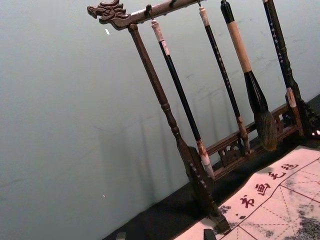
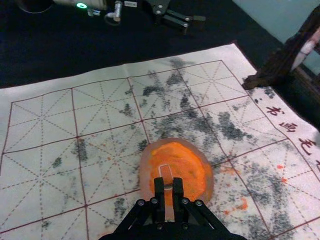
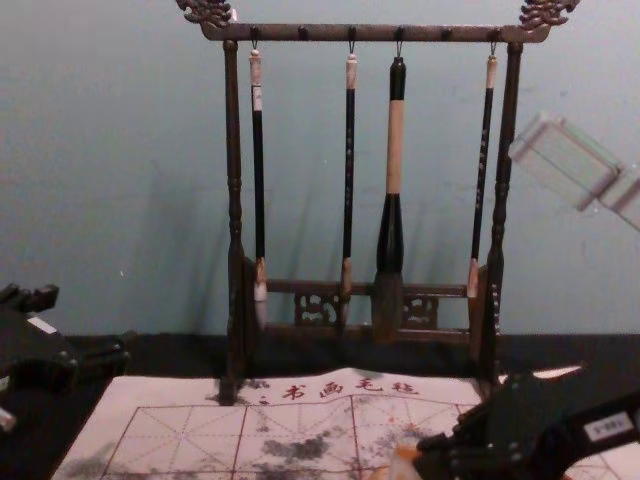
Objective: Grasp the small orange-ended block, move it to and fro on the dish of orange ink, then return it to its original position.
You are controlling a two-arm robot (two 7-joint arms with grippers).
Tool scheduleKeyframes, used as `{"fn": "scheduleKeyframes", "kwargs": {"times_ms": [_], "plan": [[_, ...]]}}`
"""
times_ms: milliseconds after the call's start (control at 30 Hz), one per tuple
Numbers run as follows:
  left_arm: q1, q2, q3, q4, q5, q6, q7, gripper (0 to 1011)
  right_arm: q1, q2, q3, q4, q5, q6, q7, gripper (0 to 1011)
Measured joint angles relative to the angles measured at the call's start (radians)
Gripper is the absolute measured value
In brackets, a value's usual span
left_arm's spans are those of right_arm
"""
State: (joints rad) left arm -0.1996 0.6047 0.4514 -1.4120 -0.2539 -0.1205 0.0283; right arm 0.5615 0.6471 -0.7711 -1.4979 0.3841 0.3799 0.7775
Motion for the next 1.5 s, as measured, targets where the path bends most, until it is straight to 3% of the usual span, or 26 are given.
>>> {"fn": "scheduleKeyframes", "kwargs": {"times_ms": [267, 800, 1167, 1500], "plan": [[0.0, 0.0, 0.0, 0.0, 0.0, 0.0, 0.0, 1001, 0.001, -0.005, -0.013, -0.003, 0.0, 0.0, 0.003, 65], [0.0, 0.0, 0.0, 0.0, 0.0, 0.0, 0.0, 1001, 0.042, -0.054, -0.038, 0.056, -0.025, -0.013, 0.005, 65], [0.0, 0.0, 0.0, 0.0, 0.0, 0.0, 0.0, 1002, 0.06, -0.076, -0.031, 0.098, -0.037, -0.015, -0.01, 65], [0.0, 0.0, 0.0, 0.0, 0.0, 0.0, 0.0, 1001, 0.052, -0.064, -0.018, 0.088, -0.038, -0.008, -0.014, 64]]}}
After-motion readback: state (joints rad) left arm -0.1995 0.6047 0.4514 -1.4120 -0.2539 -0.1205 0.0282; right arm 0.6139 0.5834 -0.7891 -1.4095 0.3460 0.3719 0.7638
